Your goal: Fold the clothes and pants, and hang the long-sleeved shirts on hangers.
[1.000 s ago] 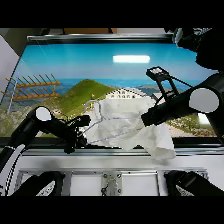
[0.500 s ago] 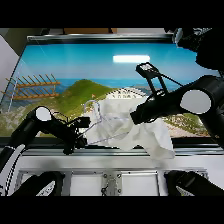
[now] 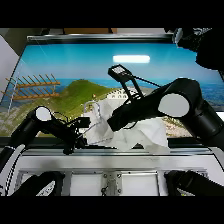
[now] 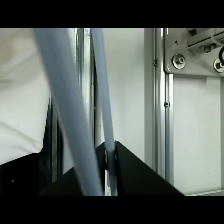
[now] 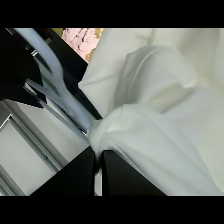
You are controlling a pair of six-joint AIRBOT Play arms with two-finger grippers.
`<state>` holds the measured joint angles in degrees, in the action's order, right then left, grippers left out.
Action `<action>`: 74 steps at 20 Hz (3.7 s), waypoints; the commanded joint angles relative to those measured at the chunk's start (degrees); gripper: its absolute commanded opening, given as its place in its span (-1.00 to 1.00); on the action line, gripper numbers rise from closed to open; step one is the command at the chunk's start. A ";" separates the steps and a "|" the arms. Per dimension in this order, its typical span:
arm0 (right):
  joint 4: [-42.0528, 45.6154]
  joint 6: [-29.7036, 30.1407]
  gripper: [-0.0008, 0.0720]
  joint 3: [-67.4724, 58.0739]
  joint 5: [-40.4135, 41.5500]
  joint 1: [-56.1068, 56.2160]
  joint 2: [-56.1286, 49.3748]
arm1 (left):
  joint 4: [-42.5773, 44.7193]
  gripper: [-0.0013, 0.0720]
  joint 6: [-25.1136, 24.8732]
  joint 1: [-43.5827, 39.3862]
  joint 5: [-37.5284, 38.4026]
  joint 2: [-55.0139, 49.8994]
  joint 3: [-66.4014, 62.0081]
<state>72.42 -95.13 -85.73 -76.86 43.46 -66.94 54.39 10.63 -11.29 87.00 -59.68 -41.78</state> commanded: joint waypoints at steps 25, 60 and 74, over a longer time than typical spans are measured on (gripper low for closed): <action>-4.79 4.31 0.56 -5.95 -13.46 -1.70 -0.11 | 0.00 -0.91 0.07 -0.02 0.02 -0.04 -0.04; -15.72 14.75 0.62 -14.27 -8.15 5.55 -6.54 | -0.04 -0.92 0.07 -0.02 -0.04 -0.04 -0.04; -15.37 38.62 0.58 -14.21 -22.91 -16.33 3.43 | -0.09 -0.91 0.11 -0.02 0.02 -0.04 -0.04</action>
<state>57.69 -63.07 -100.92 -94.41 32.32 -64.97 54.33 10.74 -11.31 86.98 -59.68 -41.78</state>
